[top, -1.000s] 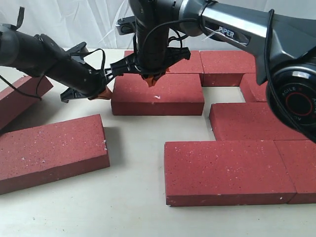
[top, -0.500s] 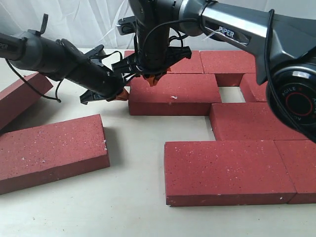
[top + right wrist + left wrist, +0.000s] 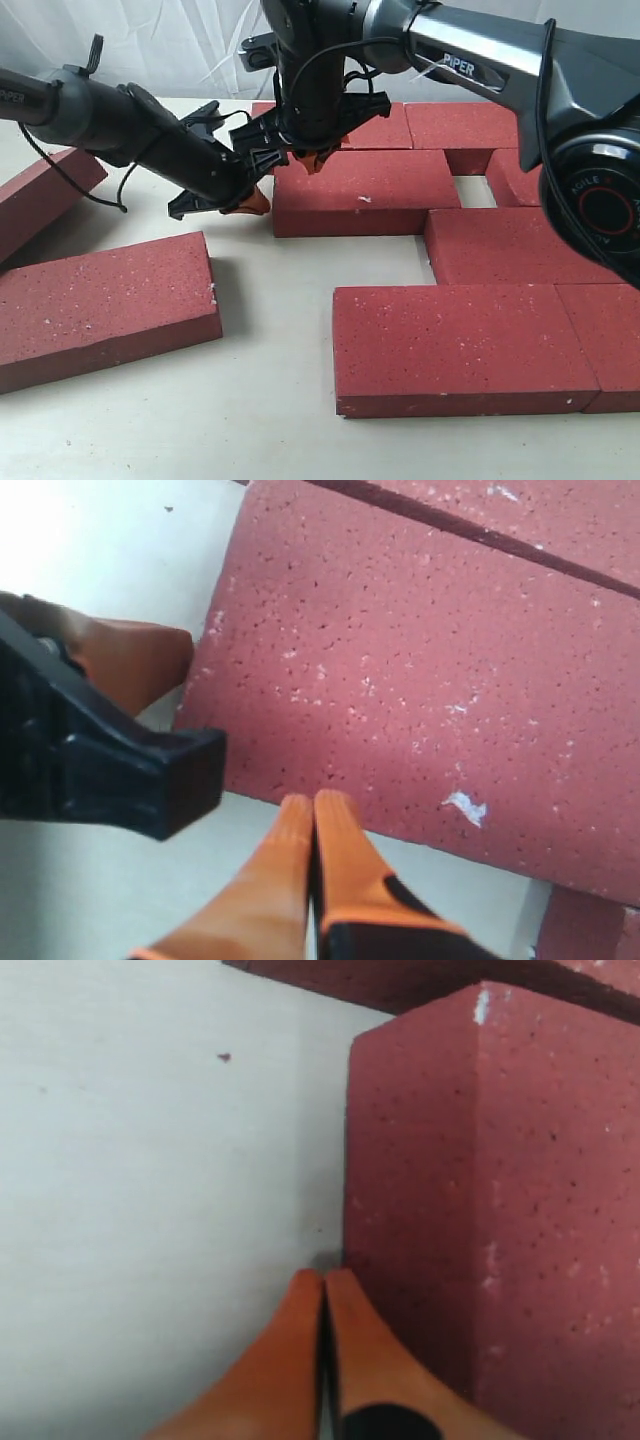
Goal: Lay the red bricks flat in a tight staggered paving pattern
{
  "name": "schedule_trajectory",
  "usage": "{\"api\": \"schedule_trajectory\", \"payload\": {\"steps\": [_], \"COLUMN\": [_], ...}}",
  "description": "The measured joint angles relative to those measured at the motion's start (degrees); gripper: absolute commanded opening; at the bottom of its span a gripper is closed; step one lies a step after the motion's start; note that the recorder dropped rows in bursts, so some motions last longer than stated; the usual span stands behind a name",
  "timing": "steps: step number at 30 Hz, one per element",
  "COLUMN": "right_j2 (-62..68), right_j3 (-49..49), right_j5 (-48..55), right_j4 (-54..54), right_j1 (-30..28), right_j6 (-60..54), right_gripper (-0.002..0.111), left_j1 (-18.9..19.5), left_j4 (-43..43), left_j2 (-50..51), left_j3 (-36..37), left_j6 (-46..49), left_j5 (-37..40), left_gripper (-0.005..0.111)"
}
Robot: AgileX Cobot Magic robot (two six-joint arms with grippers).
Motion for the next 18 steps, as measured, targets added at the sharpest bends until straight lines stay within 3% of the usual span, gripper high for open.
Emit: {"api": "schedule_trajectory", "payload": {"steps": [10,18], "right_j2": [-1.9,-2.1], "right_j3": [0.0,0.0], "right_j5": [-1.2,-2.7], "right_j4": [12.8,17.8], "right_j1": [-4.2,-5.8], "right_j6": [-3.0,-5.4], "right_gripper": [-0.001,-0.001], "left_j1": [10.1,11.9], "left_j4": [10.7,30.8], "left_j2": [-4.8,-15.8], "left_j3": [-0.1,0.3], "left_j6": [0.1,-8.5], "left_j5": [12.9,20.4], "left_gripper": [0.000,0.000]}}
